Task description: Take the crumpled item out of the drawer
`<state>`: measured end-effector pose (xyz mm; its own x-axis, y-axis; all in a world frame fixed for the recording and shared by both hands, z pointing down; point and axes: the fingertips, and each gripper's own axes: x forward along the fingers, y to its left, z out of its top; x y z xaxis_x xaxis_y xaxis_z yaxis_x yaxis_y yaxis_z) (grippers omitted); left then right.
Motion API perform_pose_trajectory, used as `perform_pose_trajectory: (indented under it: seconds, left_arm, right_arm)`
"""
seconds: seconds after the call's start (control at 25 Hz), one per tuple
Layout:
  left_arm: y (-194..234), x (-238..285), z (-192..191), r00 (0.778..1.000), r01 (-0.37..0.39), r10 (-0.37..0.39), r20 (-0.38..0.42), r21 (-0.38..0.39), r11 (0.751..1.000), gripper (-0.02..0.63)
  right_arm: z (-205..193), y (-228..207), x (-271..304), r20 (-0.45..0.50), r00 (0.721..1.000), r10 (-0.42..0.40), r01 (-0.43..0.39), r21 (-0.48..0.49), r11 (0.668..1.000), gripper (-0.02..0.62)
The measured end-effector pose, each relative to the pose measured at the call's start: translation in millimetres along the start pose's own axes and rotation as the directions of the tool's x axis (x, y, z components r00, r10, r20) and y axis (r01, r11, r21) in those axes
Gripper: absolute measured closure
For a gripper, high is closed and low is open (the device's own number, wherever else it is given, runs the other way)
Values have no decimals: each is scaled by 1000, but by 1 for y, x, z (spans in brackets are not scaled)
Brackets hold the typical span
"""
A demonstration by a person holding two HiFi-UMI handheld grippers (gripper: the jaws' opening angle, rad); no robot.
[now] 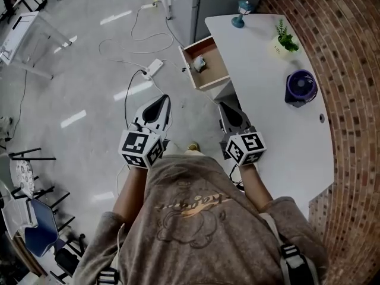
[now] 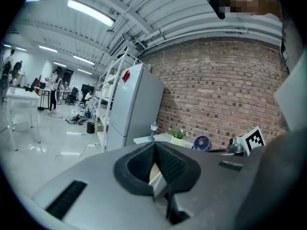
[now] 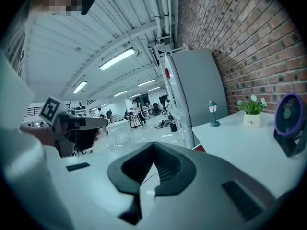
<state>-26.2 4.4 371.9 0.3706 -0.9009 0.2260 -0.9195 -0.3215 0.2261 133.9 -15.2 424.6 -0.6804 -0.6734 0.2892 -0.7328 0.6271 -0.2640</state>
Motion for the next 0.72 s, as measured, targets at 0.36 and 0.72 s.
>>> perform_pose_trajectory:
  seconds: [0.36, 0.72]
  left_arm:
    - [21, 37, 1, 1000, 1, -2, -11, -9, 1000, 598]
    - [44, 102, 21, 998, 57, -57, -16, -9, 998, 598]
  right_arm:
    - [9, -21, 29, -23, 1000, 1, -1, -20, 1000, 598]
    - [31, -59, 73, -30, 998, -55, 55, -3, 998, 598]
